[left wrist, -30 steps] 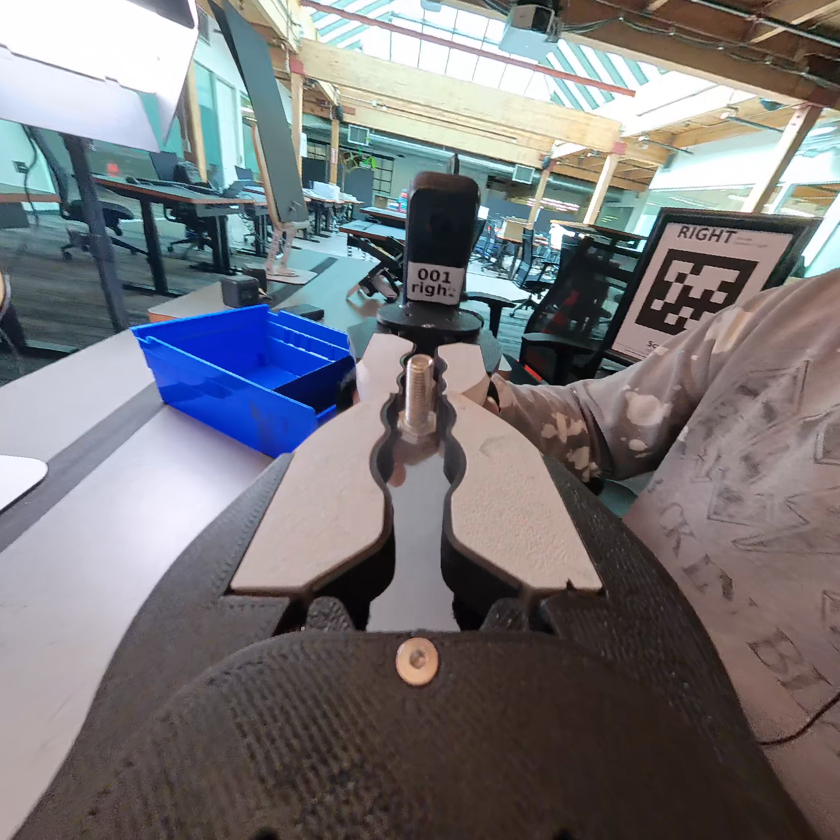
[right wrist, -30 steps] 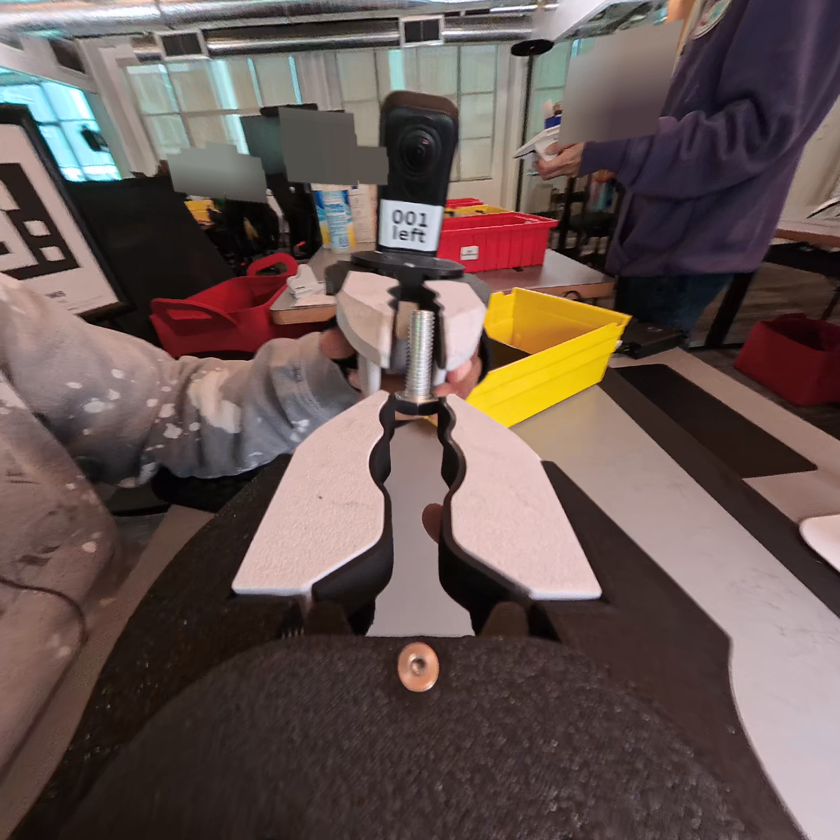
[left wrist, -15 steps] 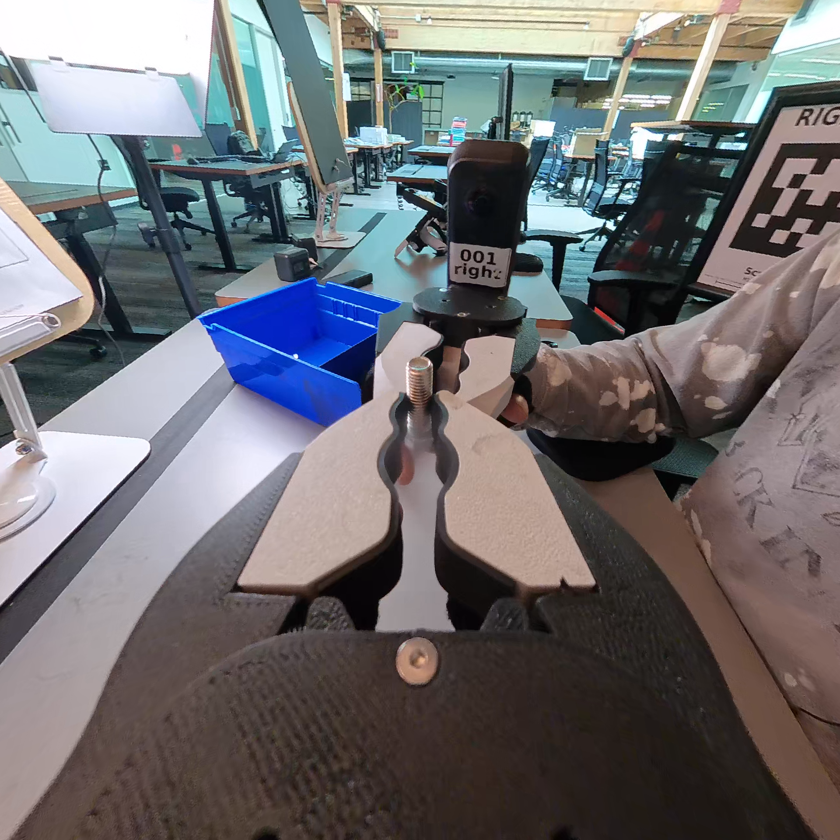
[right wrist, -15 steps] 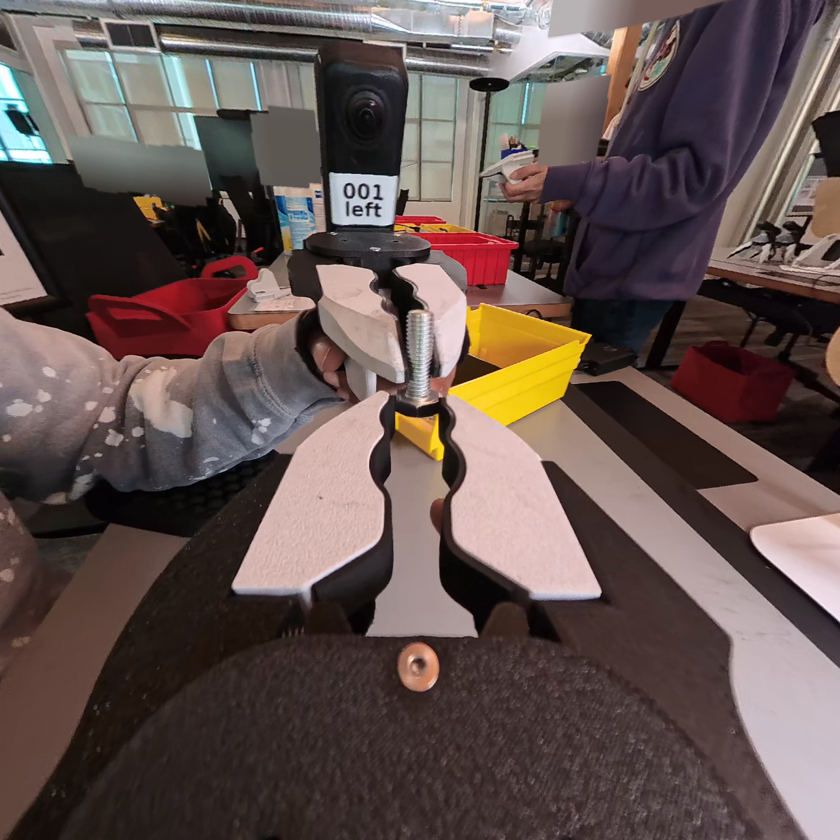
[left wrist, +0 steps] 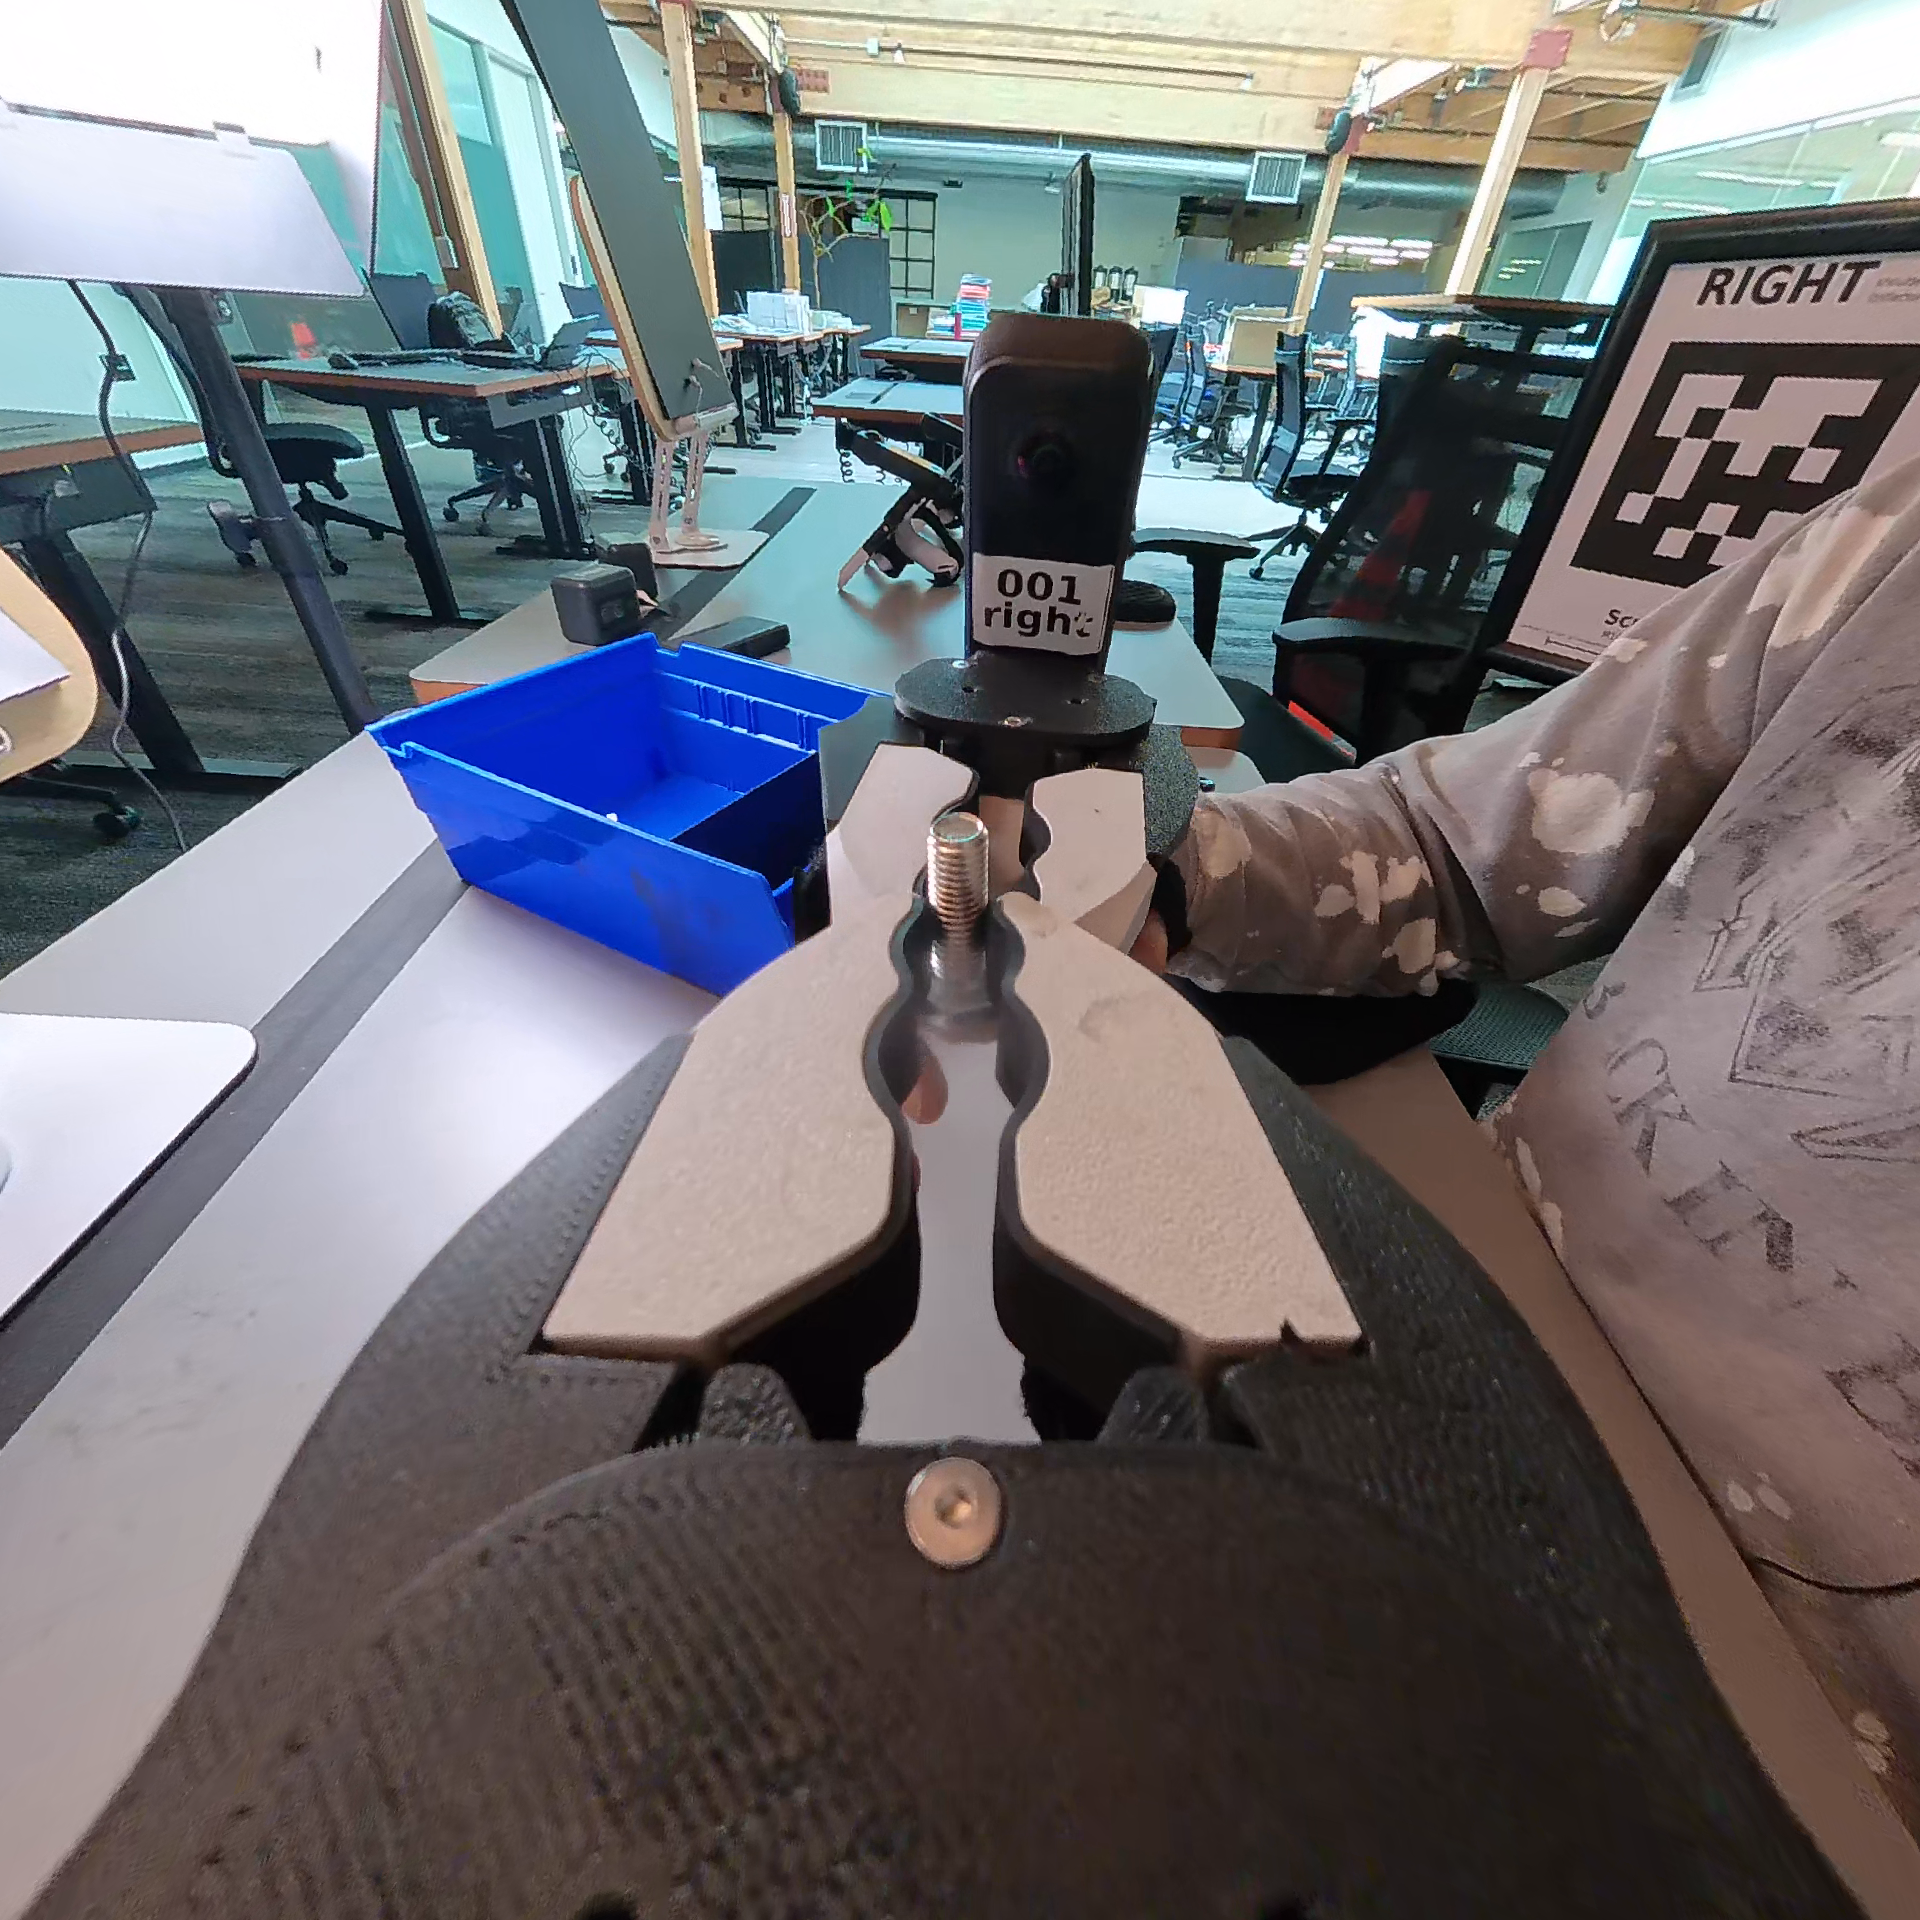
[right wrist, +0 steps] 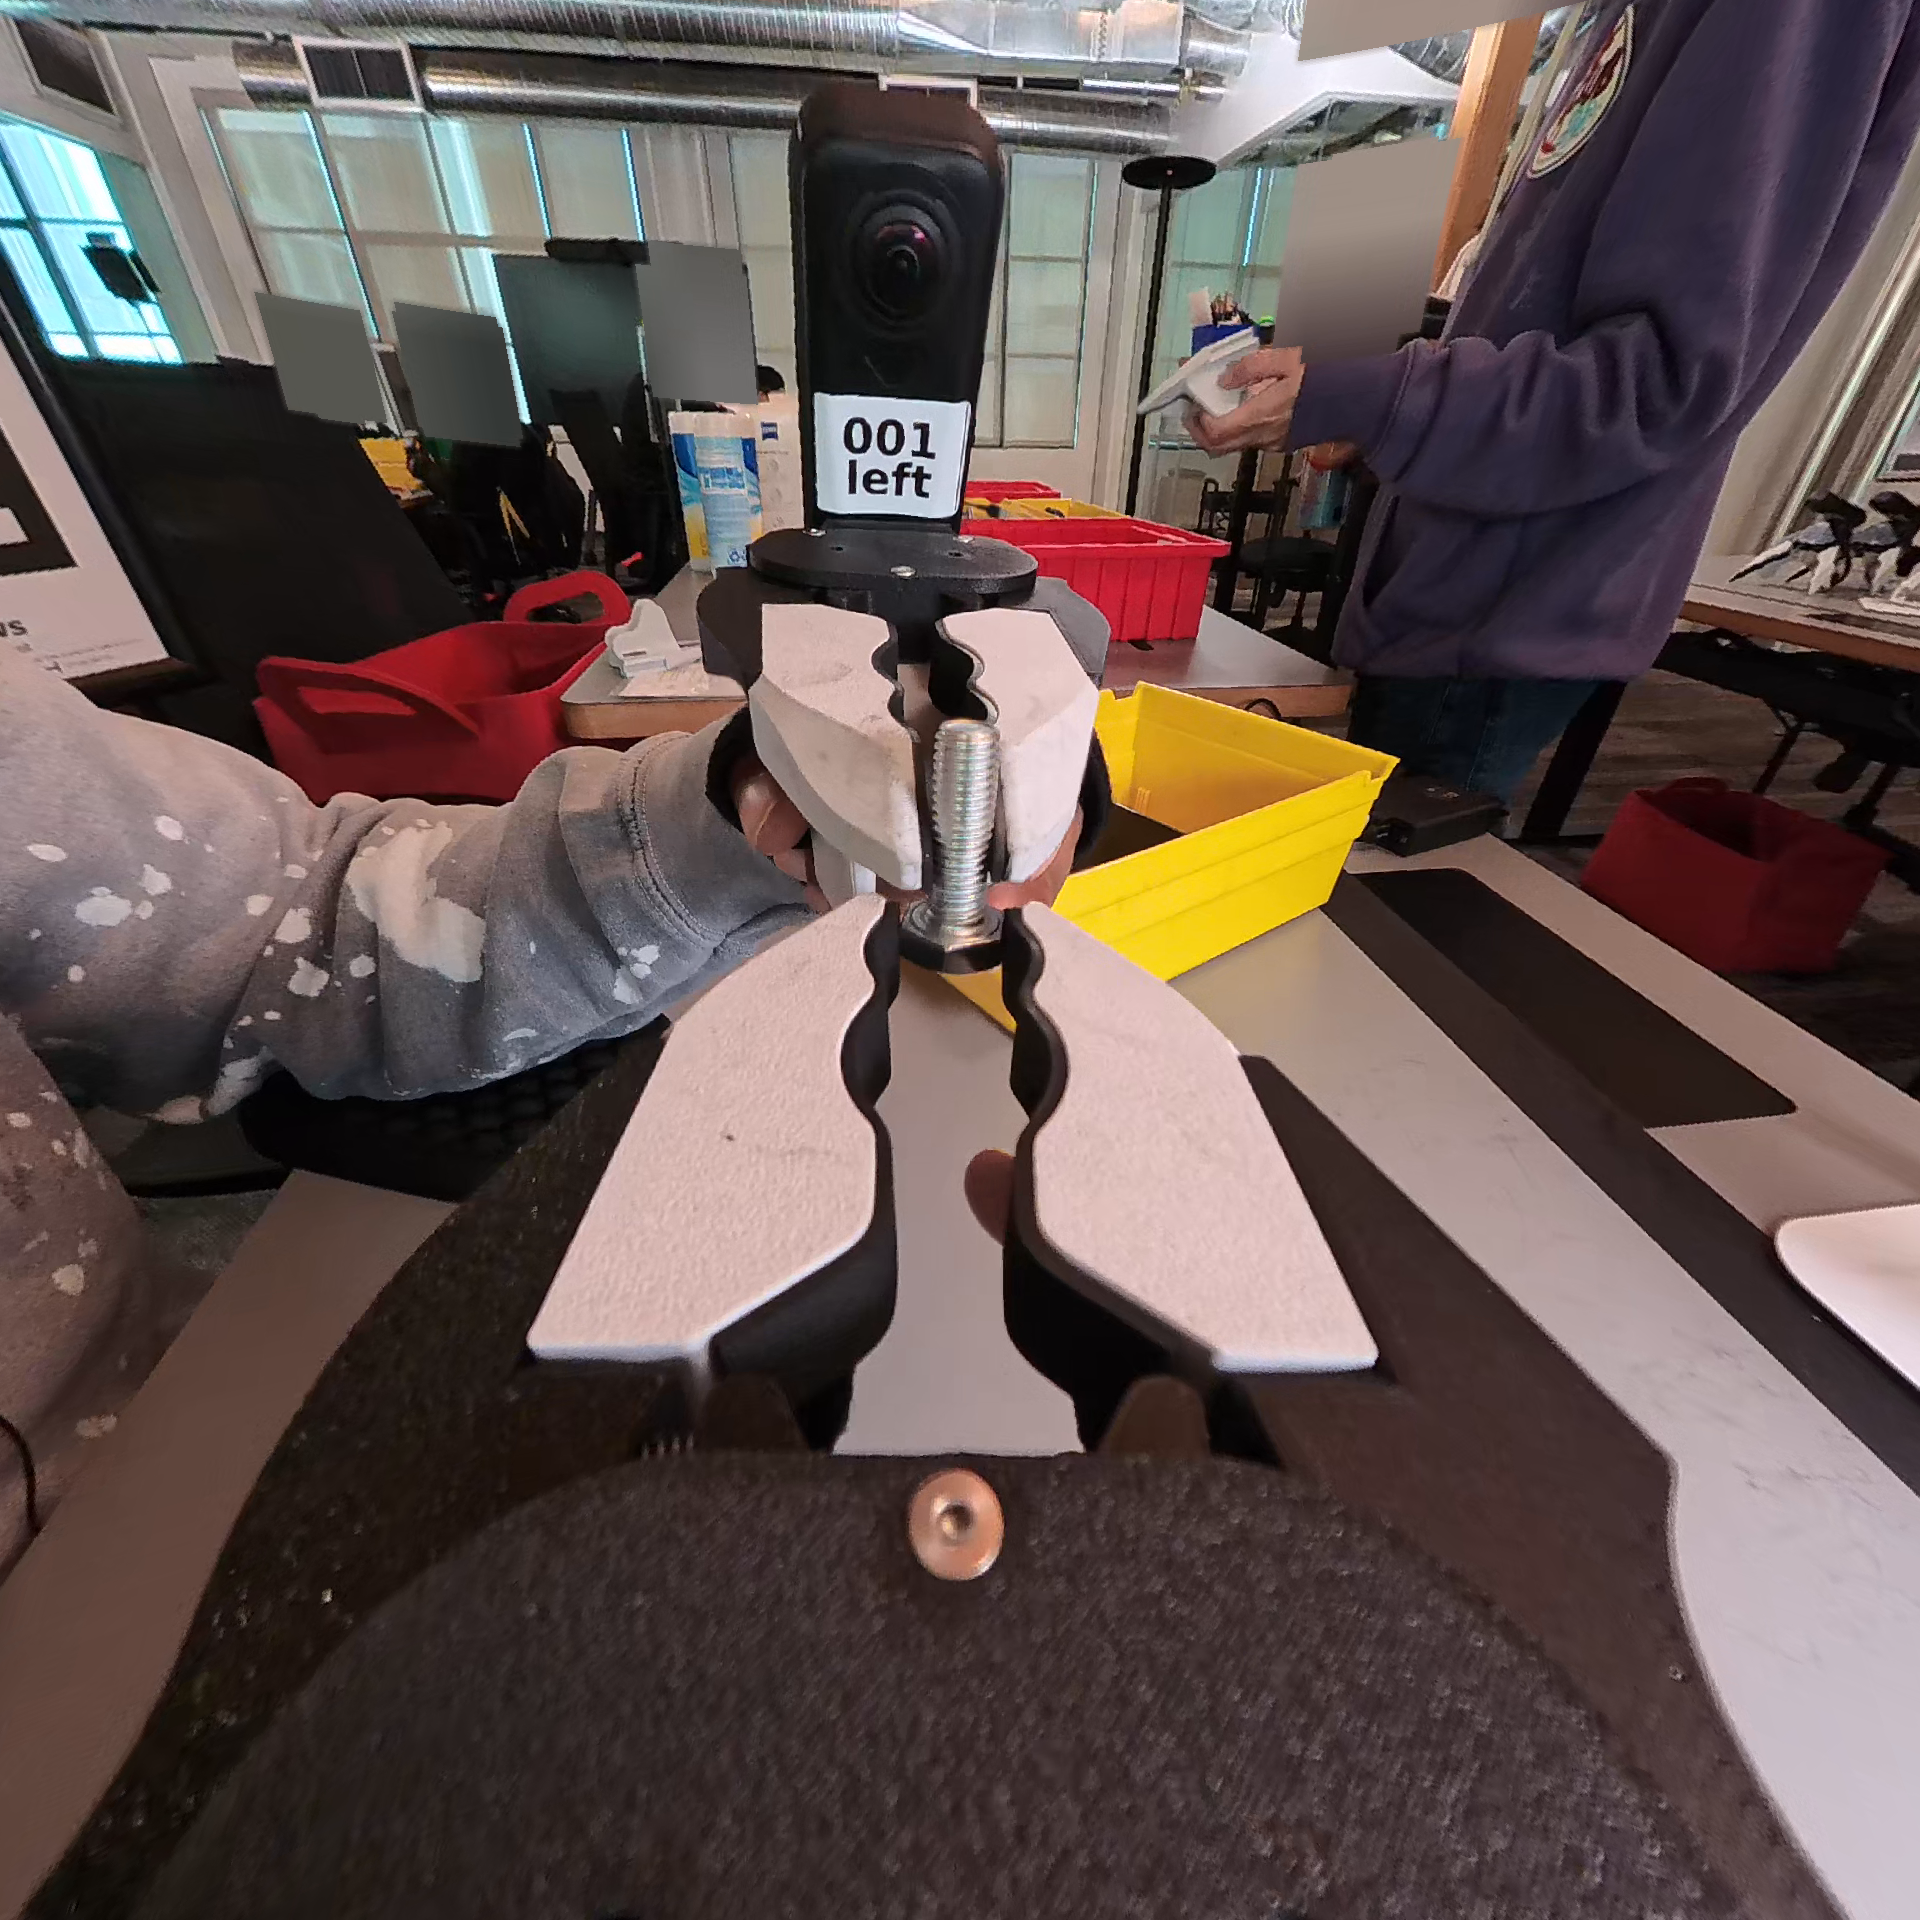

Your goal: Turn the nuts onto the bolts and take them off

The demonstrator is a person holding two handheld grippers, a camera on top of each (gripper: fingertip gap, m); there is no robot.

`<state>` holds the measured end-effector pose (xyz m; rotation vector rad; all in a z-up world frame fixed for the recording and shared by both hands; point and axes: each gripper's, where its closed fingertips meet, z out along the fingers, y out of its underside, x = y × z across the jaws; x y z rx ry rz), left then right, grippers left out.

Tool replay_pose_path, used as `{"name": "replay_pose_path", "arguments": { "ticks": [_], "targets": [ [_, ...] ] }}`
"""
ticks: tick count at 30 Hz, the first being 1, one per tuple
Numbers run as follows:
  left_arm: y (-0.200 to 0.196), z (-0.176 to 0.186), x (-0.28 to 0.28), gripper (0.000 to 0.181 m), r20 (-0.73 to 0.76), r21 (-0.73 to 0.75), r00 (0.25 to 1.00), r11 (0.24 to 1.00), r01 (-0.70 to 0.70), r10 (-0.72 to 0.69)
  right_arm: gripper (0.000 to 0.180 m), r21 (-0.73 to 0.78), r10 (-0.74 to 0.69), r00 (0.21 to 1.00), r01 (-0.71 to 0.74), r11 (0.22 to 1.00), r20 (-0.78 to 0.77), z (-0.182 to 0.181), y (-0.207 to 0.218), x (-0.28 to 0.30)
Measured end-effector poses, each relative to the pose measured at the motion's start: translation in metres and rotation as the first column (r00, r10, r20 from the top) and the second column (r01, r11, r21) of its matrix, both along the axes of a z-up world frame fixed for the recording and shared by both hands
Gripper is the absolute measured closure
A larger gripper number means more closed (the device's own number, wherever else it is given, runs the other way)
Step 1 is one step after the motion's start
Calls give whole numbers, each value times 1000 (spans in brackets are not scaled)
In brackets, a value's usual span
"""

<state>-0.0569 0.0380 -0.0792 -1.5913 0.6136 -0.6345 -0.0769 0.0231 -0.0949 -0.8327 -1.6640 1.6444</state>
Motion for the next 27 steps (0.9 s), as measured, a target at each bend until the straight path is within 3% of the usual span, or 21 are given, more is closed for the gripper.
{"name": "replay_pose_path", "arguments": {
  "ticks": [27],
  "targets": [
    [3, 4, -4, 171, 5, 18, 999, 999, -44, 44, 161, -79, -27, 999, 24, 997, -36, -1, 1, -5]
  ]
}}
